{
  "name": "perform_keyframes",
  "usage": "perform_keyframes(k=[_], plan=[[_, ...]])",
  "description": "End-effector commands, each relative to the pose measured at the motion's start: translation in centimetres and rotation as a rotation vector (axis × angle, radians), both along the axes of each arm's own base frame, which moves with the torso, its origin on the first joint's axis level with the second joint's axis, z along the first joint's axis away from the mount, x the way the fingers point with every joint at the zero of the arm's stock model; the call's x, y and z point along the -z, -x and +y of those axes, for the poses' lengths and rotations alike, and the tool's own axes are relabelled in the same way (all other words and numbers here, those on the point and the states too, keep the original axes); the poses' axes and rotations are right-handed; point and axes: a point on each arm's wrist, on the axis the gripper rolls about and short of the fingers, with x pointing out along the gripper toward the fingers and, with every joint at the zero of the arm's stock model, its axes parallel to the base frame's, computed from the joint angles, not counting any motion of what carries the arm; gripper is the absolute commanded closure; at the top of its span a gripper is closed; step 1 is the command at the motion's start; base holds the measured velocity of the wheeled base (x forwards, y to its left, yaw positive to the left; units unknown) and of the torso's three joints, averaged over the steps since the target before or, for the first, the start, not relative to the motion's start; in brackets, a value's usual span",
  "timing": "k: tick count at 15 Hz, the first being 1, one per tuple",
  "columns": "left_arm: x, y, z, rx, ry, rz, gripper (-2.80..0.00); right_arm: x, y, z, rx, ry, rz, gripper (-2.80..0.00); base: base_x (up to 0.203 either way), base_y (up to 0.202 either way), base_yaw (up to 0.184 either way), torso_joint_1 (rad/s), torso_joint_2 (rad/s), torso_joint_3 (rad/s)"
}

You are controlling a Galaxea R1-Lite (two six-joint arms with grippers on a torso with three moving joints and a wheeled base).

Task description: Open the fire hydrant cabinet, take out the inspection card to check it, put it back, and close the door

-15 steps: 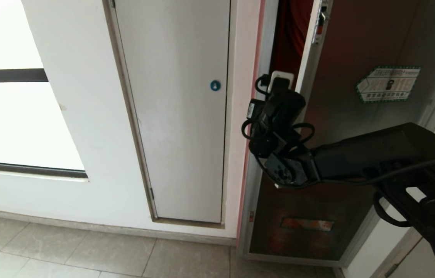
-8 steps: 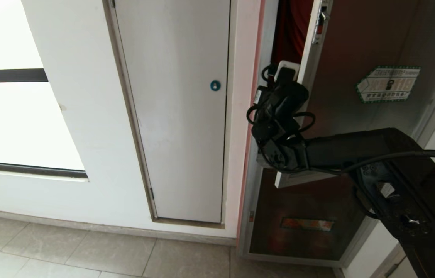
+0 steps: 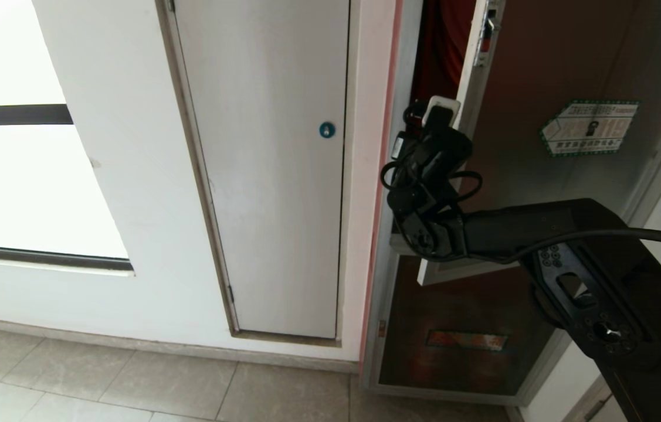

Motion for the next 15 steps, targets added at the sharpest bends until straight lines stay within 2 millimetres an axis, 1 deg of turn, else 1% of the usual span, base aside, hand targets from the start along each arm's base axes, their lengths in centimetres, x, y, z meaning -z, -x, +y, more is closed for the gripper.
perform_keyframes(k=[1,5,12,15], plan=[[0.2,-0.1,0.0,-0.001,0.0,0.007,0.0,-0.5,0.2,-0.1,0.008,-0.01,-0.012,0.0,0.0,0.0,0.0,0.0,0.0,0.0],[0.2,-0.1,0.0,-0.001,0.0,0.006,0.0,-1.2,0.7,-0.3,0.018,-0.027,-0.032,0.0,0.0,0.0,0.0,0.0,0.0,0.0],[0.2,-0.1,0.0,0.0,0.0,0.008,0.0,-1.8,1.8,-0.9,0.039,-0.026,0.002,0.0,0.0,0.0,0.0,0.0,0.0,0.0],[0.2,-0.1,0.0,-0.001,0.0,0.006,0.0,-2.4,2.3,-1.2,0.058,-0.039,0.005,0.0,0.0,0.0,0.0,0.0,0.0,0.0]])
